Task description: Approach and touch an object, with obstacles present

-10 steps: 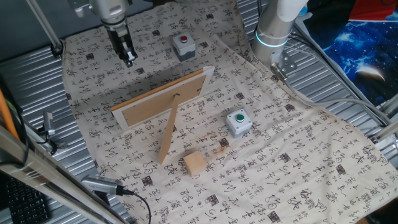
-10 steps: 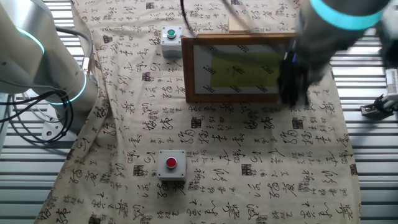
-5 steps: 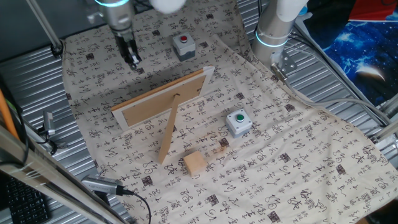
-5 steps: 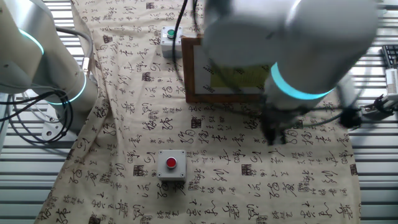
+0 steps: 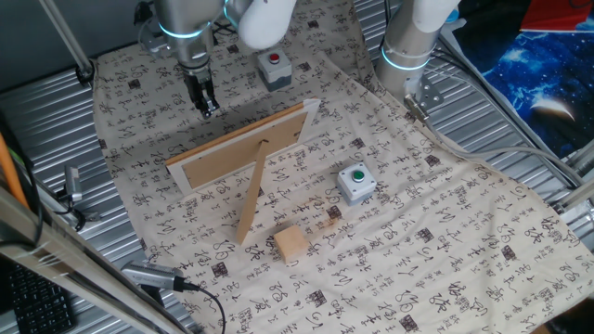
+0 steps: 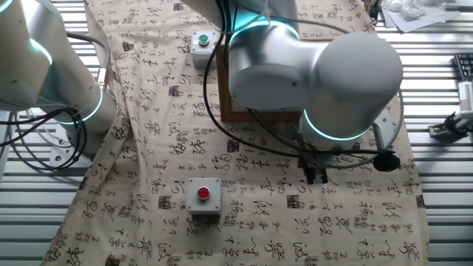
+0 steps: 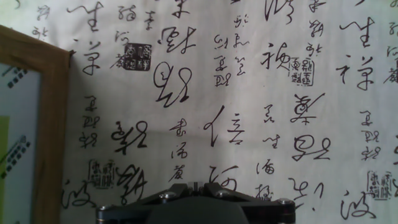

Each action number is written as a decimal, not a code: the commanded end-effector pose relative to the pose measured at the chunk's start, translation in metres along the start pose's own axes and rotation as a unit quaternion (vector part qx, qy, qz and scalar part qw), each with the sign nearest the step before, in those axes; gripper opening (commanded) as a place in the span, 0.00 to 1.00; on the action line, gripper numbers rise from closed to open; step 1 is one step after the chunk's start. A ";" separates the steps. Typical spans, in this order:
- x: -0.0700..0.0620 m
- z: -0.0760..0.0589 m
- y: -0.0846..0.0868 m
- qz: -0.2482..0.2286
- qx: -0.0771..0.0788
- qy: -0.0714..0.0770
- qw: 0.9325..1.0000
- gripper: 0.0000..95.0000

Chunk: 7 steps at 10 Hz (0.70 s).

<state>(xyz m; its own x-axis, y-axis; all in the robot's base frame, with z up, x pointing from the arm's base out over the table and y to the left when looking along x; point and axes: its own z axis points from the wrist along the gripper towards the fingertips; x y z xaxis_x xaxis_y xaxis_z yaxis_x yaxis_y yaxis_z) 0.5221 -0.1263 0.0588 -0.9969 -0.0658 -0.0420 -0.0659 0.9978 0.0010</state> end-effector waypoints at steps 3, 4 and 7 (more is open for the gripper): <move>0.001 -0.002 0.001 -0.001 0.000 0.000 1.000 0.00; 0.001 -0.002 0.001 -0.002 0.000 0.000 1.000 0.00; 0.000 -0.001 0.001 -0.005 -0.001 -0.001 1.000 0.00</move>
<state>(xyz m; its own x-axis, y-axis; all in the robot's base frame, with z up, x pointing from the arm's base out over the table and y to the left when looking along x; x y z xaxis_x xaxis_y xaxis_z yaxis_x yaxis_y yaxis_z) 0.5225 -0.1252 0.0596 -0.9961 -0.0763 -0.0442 -0.0765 0.9971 0.0032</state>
